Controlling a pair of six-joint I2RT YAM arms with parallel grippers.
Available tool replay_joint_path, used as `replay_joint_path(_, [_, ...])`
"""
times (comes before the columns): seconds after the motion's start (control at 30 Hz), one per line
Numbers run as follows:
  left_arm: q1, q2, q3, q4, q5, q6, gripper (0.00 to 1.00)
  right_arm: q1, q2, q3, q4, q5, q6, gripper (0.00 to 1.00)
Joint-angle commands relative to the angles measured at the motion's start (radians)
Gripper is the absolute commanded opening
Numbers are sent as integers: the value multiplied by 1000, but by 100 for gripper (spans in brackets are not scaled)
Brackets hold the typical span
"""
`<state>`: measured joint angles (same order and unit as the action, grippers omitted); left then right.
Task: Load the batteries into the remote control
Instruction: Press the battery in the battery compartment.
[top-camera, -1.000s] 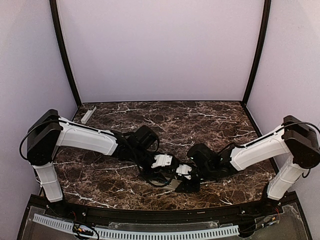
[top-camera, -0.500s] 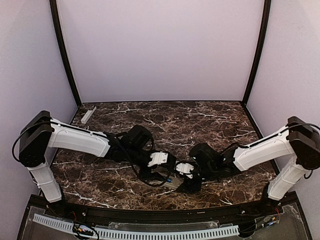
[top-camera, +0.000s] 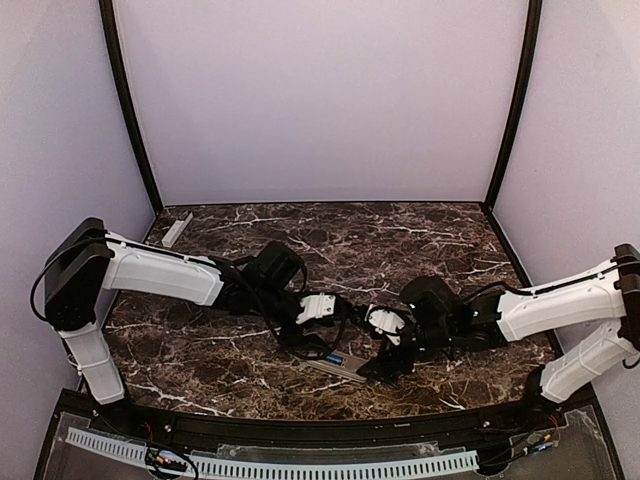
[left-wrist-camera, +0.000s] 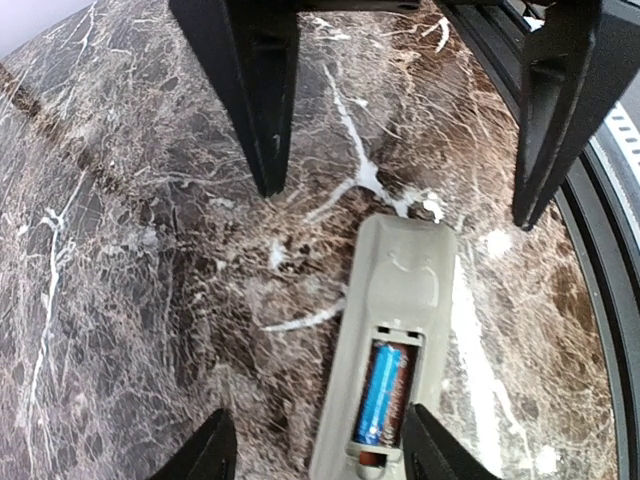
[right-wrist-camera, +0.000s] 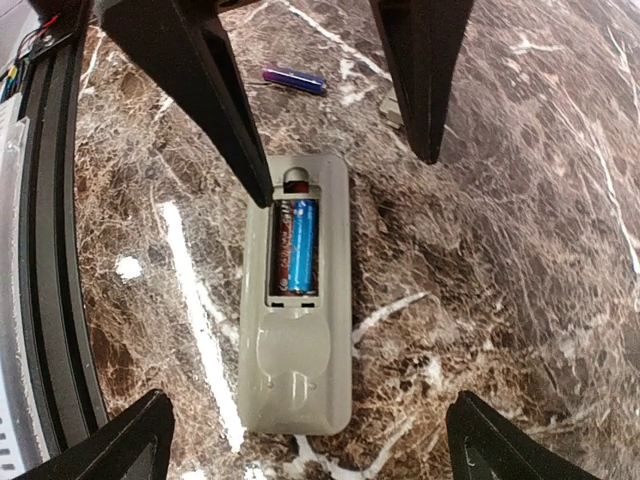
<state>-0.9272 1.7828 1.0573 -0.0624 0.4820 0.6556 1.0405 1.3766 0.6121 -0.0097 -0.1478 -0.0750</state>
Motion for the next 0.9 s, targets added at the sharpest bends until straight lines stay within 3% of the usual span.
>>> replay_joint_path(0.0, [5,45,63,-106,21,63,56,-41,-62,-10,-49,70,186,96])
replay_joint_path(0.23, [-26,105,158,-239,-16,105,56,-134,-145,-39,-68,-21,437,99])
replay_joint_path(0.47, [-65,167,237,-324,-73,113,54,-191,-184,-76,-66,-27,459,99])
replay_joint_path(0.87, [-73,220,273,-369,-97,107,40,-213,-207,-94,-77,-42,436,99])
